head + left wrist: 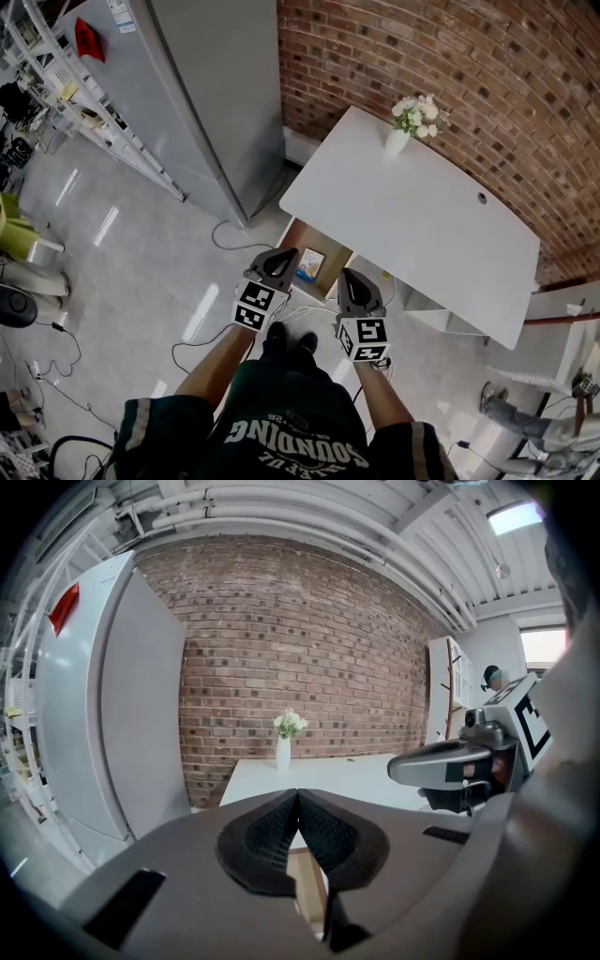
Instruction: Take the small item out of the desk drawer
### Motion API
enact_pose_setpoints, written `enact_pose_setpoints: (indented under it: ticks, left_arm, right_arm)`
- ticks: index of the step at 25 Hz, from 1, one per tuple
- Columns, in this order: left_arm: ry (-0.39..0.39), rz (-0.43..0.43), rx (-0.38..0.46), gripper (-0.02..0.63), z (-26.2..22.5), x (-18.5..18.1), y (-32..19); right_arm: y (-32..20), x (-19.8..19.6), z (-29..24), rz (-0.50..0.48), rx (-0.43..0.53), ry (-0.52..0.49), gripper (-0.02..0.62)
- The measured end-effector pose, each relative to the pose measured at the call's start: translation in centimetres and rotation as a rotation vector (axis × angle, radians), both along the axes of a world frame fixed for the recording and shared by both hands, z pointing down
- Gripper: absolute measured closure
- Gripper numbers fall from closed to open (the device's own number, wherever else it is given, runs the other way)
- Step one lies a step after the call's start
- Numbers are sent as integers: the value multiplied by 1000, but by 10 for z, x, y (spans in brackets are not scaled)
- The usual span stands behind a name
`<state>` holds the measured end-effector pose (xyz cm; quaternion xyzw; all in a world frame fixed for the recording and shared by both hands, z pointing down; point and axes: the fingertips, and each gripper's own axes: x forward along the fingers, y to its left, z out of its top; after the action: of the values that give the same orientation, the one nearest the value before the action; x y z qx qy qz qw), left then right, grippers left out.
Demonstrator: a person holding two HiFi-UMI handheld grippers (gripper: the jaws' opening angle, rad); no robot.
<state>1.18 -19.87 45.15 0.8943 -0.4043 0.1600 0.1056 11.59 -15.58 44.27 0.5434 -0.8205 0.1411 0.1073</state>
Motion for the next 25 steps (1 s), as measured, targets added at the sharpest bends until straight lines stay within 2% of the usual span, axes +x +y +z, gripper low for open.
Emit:
enact_pose_setpoints:
  ticks: [12, 25]
  left_arm:
    - [-4, 40, -28, 591, 12, -3, -6]
    - [-43, 80, -115, 589, 66, 5, 2]
  right_arm:
    - [-9, -8, 8, 27, -19, -2, 571]
    - [-10, -17, 52, 22, -89, 3, 571]
